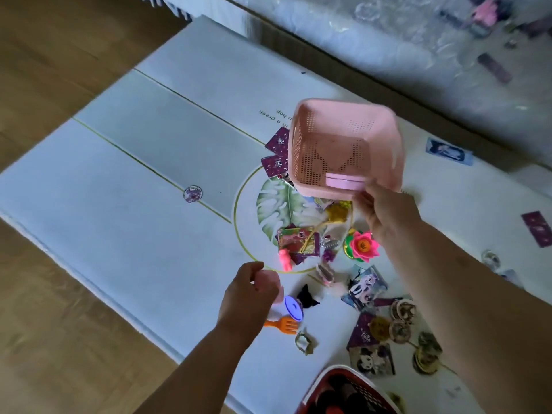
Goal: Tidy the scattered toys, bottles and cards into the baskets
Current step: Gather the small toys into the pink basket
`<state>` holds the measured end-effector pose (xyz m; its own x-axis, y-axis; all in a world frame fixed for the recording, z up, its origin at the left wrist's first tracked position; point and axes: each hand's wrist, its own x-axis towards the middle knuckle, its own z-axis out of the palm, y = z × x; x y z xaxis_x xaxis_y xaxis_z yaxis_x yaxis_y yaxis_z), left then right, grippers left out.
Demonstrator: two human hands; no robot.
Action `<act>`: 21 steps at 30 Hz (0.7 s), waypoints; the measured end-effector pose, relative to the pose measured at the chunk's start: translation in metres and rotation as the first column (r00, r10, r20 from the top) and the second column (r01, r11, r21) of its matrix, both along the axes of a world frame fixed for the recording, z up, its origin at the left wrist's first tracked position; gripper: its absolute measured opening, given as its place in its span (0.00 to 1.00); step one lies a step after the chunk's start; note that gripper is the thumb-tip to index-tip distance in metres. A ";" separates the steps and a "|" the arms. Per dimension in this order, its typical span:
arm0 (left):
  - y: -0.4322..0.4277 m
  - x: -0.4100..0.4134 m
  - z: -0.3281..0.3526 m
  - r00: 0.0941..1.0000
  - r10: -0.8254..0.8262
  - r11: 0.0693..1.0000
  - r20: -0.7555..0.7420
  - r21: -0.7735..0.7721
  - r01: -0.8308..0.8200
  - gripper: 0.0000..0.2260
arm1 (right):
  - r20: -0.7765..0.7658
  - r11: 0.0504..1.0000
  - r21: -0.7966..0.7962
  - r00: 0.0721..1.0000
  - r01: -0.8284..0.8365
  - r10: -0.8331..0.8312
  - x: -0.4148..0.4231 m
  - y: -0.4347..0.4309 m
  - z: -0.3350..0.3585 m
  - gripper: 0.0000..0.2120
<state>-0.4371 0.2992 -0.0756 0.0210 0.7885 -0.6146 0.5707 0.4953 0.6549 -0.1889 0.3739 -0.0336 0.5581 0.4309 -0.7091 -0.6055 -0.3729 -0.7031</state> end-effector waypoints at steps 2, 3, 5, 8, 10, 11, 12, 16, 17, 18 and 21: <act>0.003 0.000 0.009 1.000 0.026 1.000 0.011 0.004 -0.026 0.15 | 0.041 0.994 -0.076 0.996 -0.078 0.081 0.001 -0.005 -0.002 0.08; 0.004 0.000 0.014 0.999 0.036 0.999 0.013 0.004 -0.036 0.15 | 0.039 0.986 -0.112 0.991 -0.124 0.130 -0.001 -0.010 -0.001 0.04; 0.006 0.004 0.026 0.996 0.075 0.997 0.042 -0.008 -0.075 0.15 | 0.043 0.965 -0.155 0.975 -0.211 0.220 -0.006 -0.030 0.001 0.03; 0.018 0.019 0.044 0.971 0.169 0.985 0.170 -0.074 -0.159 0.19 | 0.097 0.904 -0.230 0.916 -0.359 0.389 -0.012 -0.066 0.000 0.04; 0.036 0.036 0.050 0.934 0.213 0.974 0.288 -0.133 -0.181 0.15 | 0.104 0.864 -0.267 0.878 -0.427 0.467 -0.016 -0.087 -0.004 0.04; 0.049 0.049 0.056 0.908 0.228 0.971 0.351 -0.151 -0.186 0.12 | 0.100 0.851 -0.277 0.867 -0.447 0.488 -0.017 -0.092 -0.004 0.04; 0.065 0.065 0.060 0.887 0.233 0.969 0.398 -0.168 -0.179 0.11 | 0.095 0.841 -0.283 0.859 -0.461 0.503 -0.017 -0.096 -0.005 0.04; 0.130 0.119 0.062 0.810 0.269 0.960 0.522 -0.216 -0.180 0.09 | 0.090 0.842 -0.282 0.861 -0.459 0.500 -0.020 -0.094 -0.018 0.05; 0.146 0.132 0.059 0.820 0.236 0.970 0.521 -0.183 -0.163 0.11 | 0.092 0.860 -0.254 0.874 -0.443 0.477 -0.020 -0.088 -0.021 0.04; 0.159 0.141 0.054 0.882 0.150 0.988 0.447 -0.101 -0.117 0.15 | 0.089 0.876 -0.229 0.887 -0.424 0.452 -0.021 -0.084 -0.024 0.06; 0.185 0.155 0.033 0.987 -0.125 0.973 -0.104 0.180 0.143 0.28 | 0.161 0.904 -0.236 0.904 -0.355 0.397 -0.023 -0.066 -0.039 0.07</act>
